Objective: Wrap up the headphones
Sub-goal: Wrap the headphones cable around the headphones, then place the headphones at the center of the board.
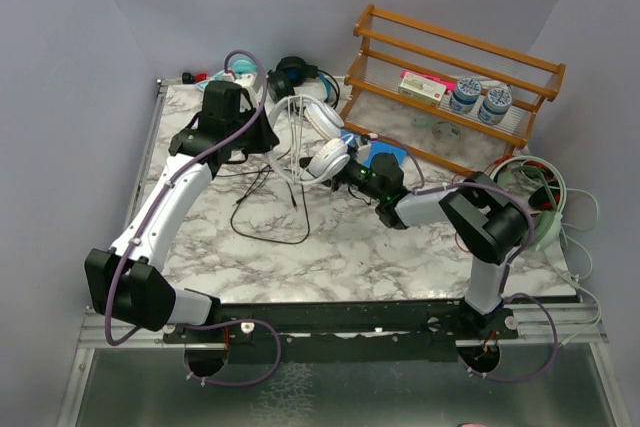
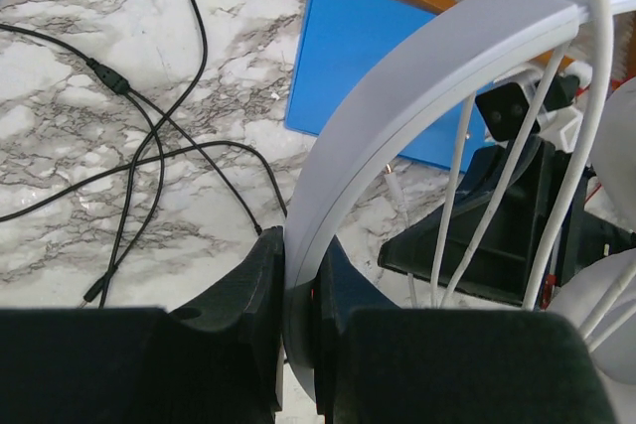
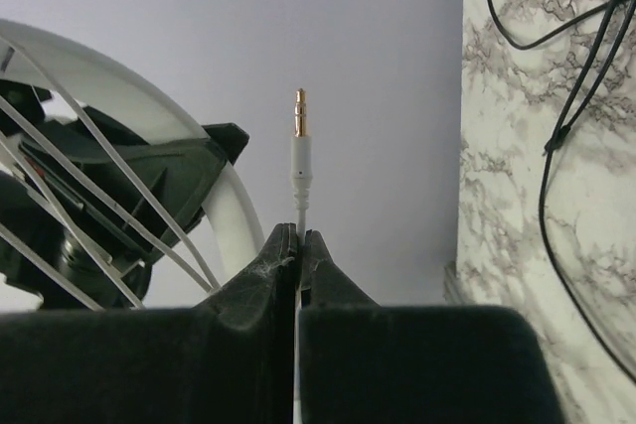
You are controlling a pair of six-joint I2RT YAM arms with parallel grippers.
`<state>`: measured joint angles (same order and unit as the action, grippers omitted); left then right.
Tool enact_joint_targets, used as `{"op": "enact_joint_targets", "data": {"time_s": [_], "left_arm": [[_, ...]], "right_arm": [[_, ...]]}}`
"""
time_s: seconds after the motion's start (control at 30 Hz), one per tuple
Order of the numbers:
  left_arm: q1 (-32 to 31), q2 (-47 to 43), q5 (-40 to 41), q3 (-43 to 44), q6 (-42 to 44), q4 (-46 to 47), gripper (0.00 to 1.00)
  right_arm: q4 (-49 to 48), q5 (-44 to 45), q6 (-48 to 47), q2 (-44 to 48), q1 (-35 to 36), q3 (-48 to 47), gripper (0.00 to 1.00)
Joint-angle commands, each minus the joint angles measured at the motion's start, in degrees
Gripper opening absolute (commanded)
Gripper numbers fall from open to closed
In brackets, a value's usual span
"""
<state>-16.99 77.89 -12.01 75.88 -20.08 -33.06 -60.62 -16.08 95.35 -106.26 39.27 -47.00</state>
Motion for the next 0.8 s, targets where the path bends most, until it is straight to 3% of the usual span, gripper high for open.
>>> {"op": "enact_joint_targets", "data": {"time_s": [0.0, 0.13, 0.37, 0.63, 0.77], "left_arm": [[-0.14, -1.38, -7.17, -2.43, 6.3, -0.26, 0.0], [-0.14, -1.45, -7.45, -5.98, 12.34, 0.77, 0.0], [-1.05, -2.14, -10.27, -13.78, 16.8, 6.22, 0.0], [-7.63, -1.45, -10.7, -22.08, 15.47, 17.99, 0.0], [-10.96, 0.71, -6.98, -24.22, 17.05, 22.61, 0.0]], "right_arm": [[-9.9, -4.1, -10.71, -5.6, -1.67, -1.35, 0.0], [-14.77, -11.38, -17.96, -9.89, -2.21, -2.15, 0.01], [-13.16, -10.01, -27.4, -9.24, -2.74, 3.18, 0.01], [-16.55, -11.3, -32.71, -6.39, -2.92, 10.59, 0.0], [-12.09, -9.24, -38.45, -1.8, -3.09, 15.09, 0.01]]}}
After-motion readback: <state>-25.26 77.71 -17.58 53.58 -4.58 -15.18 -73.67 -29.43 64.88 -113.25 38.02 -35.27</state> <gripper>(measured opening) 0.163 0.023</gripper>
